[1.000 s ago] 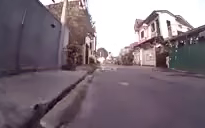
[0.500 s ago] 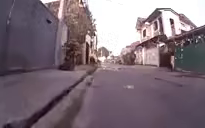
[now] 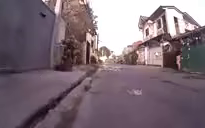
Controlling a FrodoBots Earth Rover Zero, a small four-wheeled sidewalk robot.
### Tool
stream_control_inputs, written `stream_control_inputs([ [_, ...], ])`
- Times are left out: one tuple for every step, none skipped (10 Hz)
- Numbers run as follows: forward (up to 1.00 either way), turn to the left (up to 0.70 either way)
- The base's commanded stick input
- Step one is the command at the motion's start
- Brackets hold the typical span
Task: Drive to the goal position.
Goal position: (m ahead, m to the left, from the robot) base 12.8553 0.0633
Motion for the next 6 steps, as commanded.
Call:
stream_control_inputs([
  [1.00, 0.00],
  [1.00, 0.00],
  [1.00, 0.00],
  [1.00, 0.00],
  [1.00, 0.00],
  [1.00, 0.00],
])
